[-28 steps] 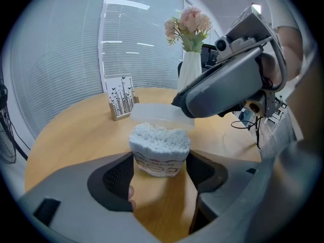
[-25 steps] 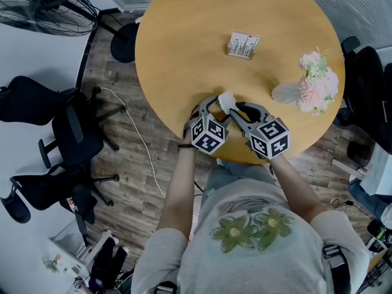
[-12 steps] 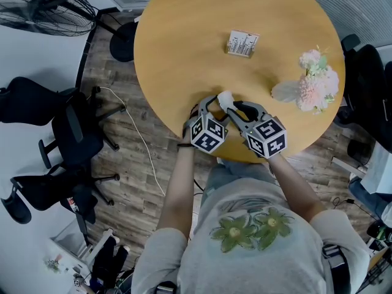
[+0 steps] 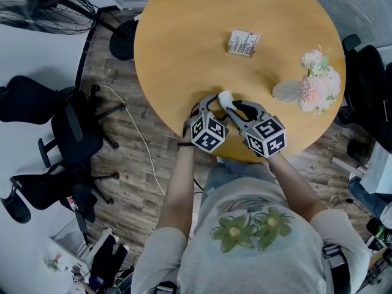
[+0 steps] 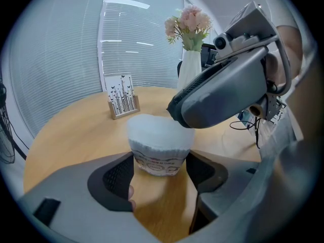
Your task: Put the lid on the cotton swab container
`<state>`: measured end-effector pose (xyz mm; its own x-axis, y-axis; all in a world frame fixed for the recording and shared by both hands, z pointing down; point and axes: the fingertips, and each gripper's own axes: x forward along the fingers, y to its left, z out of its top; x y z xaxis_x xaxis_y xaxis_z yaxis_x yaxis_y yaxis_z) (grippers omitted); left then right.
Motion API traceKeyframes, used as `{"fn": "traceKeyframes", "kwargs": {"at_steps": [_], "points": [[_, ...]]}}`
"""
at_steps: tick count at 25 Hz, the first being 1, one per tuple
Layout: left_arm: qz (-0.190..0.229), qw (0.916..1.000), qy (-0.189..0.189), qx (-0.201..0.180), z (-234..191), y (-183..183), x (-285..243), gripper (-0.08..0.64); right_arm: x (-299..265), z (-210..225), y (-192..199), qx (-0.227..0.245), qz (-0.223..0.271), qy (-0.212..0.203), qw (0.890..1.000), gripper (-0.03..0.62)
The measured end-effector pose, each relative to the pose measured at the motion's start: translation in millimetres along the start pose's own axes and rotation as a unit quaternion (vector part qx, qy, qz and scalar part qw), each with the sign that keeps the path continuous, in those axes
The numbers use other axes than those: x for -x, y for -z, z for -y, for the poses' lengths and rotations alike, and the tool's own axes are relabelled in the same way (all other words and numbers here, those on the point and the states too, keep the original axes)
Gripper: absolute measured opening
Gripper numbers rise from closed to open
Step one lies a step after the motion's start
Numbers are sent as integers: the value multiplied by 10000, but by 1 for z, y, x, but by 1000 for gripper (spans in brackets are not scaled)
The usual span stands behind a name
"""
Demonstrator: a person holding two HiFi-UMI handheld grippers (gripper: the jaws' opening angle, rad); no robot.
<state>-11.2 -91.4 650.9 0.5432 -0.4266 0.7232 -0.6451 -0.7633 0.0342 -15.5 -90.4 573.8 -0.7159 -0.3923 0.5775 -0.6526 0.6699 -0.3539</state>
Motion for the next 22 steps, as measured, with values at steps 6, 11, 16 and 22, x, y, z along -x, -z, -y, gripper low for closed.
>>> {"fn": "traceKeyframes", "kwargs": {"at_steps": [6,11,16,22], "points": [[-5,10000,15,-3,1,1,0,324,-1,5,1,-24,-20,161,9999,78],[-3,10000,37,-6,0,1,-1,324,-2,8,1,98,-136,328,9993,36],[-3,10000,74,-8,0,1,1,324,-4,9,2,383,-320,522,9974,6],[-20,9999,106,-23,0,1,1,324,-7,8,4,850,-776,621,9914,6]]}}
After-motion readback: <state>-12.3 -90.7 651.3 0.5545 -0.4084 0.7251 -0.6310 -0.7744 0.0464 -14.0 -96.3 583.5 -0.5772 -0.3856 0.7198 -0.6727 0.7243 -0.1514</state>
